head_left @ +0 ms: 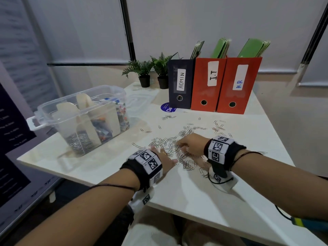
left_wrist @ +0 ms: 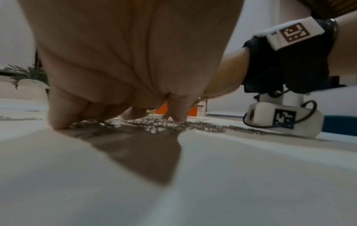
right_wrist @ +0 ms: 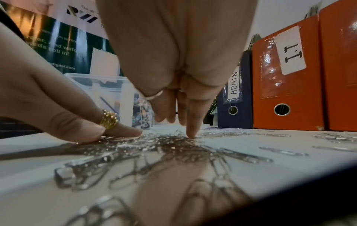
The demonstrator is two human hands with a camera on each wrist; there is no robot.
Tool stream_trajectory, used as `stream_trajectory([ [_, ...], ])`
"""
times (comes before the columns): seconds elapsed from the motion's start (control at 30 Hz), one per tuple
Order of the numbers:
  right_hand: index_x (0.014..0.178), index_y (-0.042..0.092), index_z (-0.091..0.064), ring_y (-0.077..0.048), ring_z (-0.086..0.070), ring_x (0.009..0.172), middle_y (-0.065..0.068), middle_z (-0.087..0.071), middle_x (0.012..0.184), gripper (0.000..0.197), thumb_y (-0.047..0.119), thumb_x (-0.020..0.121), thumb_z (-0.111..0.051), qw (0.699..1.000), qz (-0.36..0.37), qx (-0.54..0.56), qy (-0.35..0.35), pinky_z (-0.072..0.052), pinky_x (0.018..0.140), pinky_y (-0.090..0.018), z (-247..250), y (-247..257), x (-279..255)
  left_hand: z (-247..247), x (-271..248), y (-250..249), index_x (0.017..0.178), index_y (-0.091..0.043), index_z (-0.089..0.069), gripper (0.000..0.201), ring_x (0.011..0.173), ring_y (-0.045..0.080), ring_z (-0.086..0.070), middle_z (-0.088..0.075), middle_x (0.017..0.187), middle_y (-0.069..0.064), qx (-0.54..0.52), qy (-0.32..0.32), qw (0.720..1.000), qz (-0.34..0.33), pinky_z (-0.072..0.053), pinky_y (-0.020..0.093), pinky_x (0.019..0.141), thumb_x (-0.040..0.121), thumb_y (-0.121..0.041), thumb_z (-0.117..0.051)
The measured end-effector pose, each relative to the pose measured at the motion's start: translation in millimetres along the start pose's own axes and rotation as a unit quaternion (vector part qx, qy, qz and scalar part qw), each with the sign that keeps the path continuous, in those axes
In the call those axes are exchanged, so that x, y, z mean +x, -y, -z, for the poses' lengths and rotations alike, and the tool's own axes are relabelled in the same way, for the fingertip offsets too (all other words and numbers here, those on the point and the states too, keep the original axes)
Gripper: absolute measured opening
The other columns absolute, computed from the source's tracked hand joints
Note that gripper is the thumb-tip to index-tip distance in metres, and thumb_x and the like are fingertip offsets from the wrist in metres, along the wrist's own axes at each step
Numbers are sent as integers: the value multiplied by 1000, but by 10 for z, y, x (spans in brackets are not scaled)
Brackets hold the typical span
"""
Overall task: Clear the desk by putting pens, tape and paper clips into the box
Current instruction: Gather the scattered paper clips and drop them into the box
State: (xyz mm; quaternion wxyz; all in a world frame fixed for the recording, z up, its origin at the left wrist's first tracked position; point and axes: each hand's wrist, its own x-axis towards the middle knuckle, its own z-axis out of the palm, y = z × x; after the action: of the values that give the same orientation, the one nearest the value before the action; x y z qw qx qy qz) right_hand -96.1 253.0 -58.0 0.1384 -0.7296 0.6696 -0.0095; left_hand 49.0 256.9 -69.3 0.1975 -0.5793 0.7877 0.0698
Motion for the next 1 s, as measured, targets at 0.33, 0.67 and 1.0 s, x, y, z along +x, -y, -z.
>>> stream_trajectory([
  [0.33,118,5,-57,-21,-54,113,-10,-57,129,29,1,93,-43,998,-57,3,-16,-45,94,-29,113,-40,57,145,231,175,145,-17,-23,118,133,32,-38,-29,150,9,-19,-88,989,-122,-38,50,104,55,-88,-50],
  [0.67,121,17,-59,-24,-50,115,-9,-56,121,35,22,87,-63,999,20,-50,-5,-39,93,-31,0,-1,120,219,453,87,118,-29,-53,57,107,27,-56,-48,119,3,-69,-112,986,-101,-49,40,91,68,-41,-78],
  [1.0,121,8,-61,-22,-53,117,-8,-60,123,31,7,91,-55,996,24,-79,-18,-43,91,-23,31,30,89,258,665,126,111,-10,-64,28,112,21,-57,-64,117,8,-74,-112,981,-143,-44,27,91,83,-9,-67],
])
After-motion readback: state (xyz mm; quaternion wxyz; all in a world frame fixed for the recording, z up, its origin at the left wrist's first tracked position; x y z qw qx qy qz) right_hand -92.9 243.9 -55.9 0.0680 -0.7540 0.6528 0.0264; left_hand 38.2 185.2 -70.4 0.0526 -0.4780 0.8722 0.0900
